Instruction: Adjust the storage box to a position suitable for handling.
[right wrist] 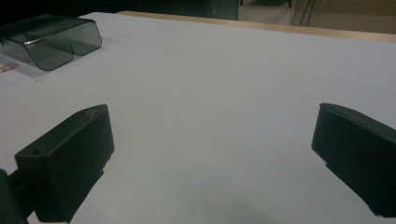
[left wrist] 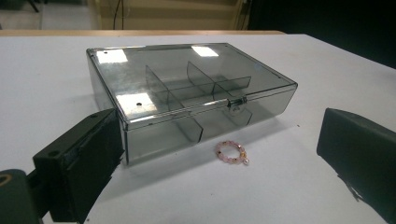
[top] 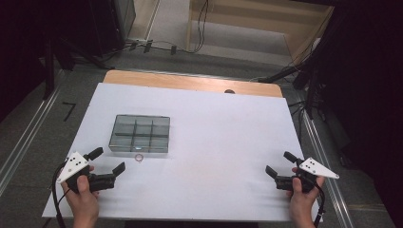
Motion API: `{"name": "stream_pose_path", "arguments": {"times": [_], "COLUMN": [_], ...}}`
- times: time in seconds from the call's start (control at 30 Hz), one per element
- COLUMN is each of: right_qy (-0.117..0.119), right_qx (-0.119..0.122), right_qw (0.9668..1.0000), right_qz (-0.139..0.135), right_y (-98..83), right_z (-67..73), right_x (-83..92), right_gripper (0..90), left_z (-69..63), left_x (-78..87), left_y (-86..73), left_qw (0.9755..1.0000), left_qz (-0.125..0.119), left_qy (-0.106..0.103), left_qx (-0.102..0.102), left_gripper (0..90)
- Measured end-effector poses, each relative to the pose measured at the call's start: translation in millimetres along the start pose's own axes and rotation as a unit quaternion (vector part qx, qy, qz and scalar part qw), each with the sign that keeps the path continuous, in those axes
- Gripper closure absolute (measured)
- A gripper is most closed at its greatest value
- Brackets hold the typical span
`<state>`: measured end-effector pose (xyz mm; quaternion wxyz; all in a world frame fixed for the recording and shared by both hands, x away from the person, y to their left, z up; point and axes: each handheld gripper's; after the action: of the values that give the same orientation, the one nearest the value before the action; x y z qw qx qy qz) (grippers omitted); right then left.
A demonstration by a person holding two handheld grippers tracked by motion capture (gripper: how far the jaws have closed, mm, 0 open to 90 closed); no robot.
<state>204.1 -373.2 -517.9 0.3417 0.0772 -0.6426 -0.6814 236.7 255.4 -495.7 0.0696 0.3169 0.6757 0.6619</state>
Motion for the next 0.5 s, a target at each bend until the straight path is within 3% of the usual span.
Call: {"name": "stream_pose_path", "arguments": {"times": [0.5], "right_qy": [-0.001], "right_qx": [-0.003], "right_qw": [1.0000], "right_qz": [0.000], "right_y": [0.0], "right_z": [0.2], "right_x": [0.0], "right_gripper": [0.0], "left_z": [-4.1], "left_x": [-2.5], "left_y": [12.5], "left_qw": [0.9995], "left_qz": [0.025], "left_qy": [0.006], "left_qx": [-0.021], "left_gripper": [0.0]}}
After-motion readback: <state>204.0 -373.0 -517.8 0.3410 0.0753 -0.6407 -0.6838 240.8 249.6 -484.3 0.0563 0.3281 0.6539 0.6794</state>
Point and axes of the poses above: each handheld gripper's, and its own axes: x roughly backward along the jaws, y roughly out of its top, z roughly to its left, and after that the axes turned 5 degrees about y, right-handed
